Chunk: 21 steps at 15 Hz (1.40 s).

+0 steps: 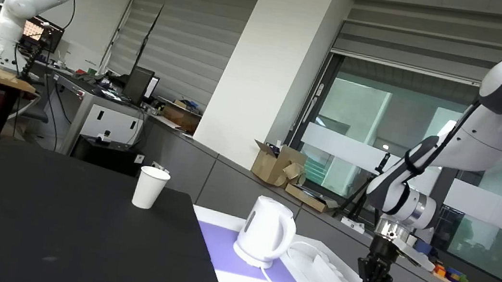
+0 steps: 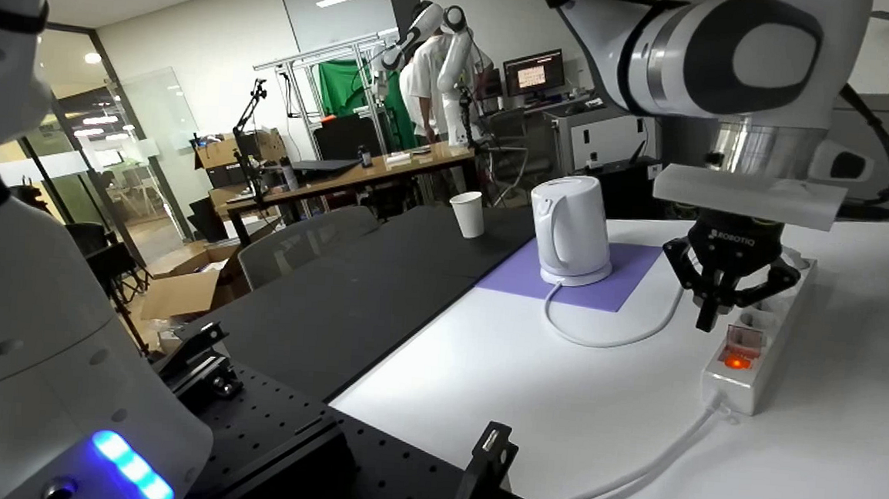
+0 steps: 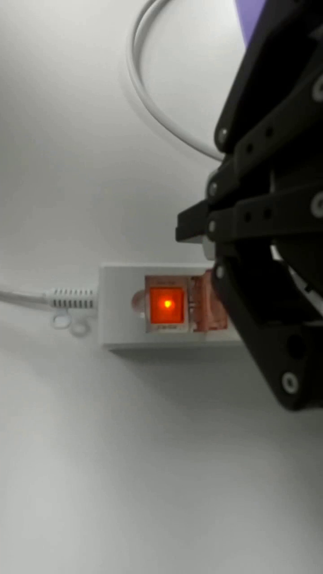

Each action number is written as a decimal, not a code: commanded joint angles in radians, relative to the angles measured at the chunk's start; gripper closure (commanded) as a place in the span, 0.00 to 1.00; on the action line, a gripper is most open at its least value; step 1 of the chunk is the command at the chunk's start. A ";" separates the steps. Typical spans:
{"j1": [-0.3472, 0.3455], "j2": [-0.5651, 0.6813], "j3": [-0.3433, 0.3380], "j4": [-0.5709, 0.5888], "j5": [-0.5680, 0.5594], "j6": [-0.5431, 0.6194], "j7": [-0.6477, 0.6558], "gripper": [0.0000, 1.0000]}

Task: Turn on the extension cord switch

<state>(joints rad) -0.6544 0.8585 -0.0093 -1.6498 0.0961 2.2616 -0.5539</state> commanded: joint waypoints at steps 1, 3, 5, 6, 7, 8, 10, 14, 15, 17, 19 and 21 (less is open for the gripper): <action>0.096 -0.143 -0.058 -0.144 -0.035 0.042 0.082 1.00; 0.152 -0.203 -0.095 -0.206 -0.060 0.086 0.119 1.00; 0.209 -0.258 -0.137 -0.272 -0.092 0.163 0.164 1.00; 0.232 -0.281 -0.156 -0.306 -0.108 0.225 0.194 1.00; 0.254 -0.304 -0.174 -0.344 -0.120 0.298 0.226 1.00; 0.277 -0.323 -0.194 -0.375 -0.139 0.354 0.258 1.00; 0.323 -0.349 -0.241 -0.422 -0.187 0.432 0.323 1.00; 0.395 -0.379 -0.321 -0.481 -0.267 0.482 0.422 0.73; 0.347 -0.339 -0.271 -0.429 -0.234 0.463 0.357 0.92; 0.366 -0.349 -0.291 -0.448 -0.251 0.471 0.382 0.78; 0.371 -0.350 -0.295 -0.450 -0.252 0.471 0.386 0.73; 0.372 -0.350 -0.297 -0.451 -0.252 0.471 0.387 0.73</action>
<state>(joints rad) -0.2693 0.5112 -0.3188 -2.1016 -0.1399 2.7358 -0.1782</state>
